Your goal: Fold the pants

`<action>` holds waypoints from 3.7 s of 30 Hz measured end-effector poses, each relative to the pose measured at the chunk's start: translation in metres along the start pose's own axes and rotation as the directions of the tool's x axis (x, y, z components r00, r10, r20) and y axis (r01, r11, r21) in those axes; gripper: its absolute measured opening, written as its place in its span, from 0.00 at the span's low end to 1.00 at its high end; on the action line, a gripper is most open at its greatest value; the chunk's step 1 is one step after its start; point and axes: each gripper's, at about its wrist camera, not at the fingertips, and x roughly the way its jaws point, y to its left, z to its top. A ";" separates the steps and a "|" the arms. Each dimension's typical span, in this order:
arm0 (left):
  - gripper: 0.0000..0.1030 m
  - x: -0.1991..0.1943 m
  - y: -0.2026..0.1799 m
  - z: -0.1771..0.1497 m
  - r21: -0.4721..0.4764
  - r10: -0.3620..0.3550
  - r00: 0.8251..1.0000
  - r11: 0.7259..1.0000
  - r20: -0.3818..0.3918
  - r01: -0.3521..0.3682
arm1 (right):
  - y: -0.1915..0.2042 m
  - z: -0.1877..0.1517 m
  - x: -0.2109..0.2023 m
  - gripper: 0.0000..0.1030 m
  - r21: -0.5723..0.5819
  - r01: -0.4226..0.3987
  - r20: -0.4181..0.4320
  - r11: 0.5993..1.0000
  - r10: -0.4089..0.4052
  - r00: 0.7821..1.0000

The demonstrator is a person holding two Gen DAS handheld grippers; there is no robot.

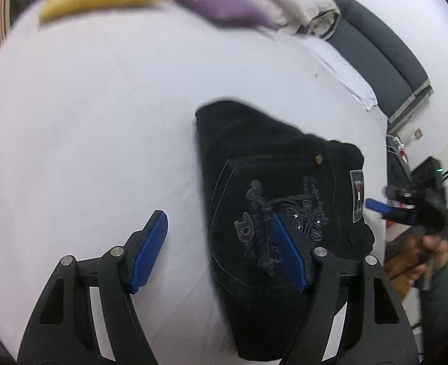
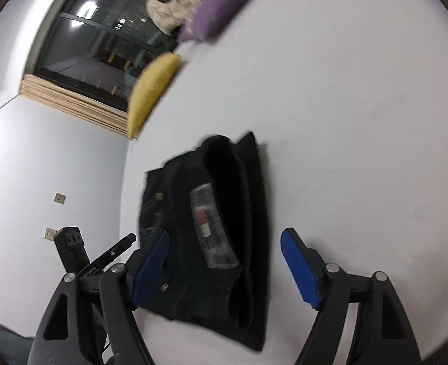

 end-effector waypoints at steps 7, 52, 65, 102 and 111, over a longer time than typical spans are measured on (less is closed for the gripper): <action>0.65 0.050 -0.012 0.005 0.013 -0.087 0.988 0.996 -0.126 0.089 | -0.003 0.004 0.032 0.55 -0.005 0.007 -0.074 1.000 -0.008 0.997; 0.64 -0.048 0.110 0.035 0.095 0.130 0.967 0.984 0.218 -0.154 | 0.170 0.072 0.084 0.66 -0.264 0.006 0.078 0.964 0.015 0.997; 0.64 -0.033 0.085 0.010 0.148 0.224 0.937 0.951 0.269 -0.270 | 0.122 0.035 0.073 0.63 -0.157 -0.053 0.062 0.986 0.064 0.996; 1.00 -0.317 -0.043 -0.088 0.088 0.249 0.774 0.927 0.583 -0.365 | 0.334 -0.147 -0.160 1.00 -0.388 0.534 0.753 0.751 -0.076 0.654; 1.00 -0.240 -0.013 -0.082 -0.083 0.405 0.861 0.913 0.306 -0.400 | 0.307 -0.133 -0.119 1.00 -0.264 0.529 0.611 0.806 -0.285 0.739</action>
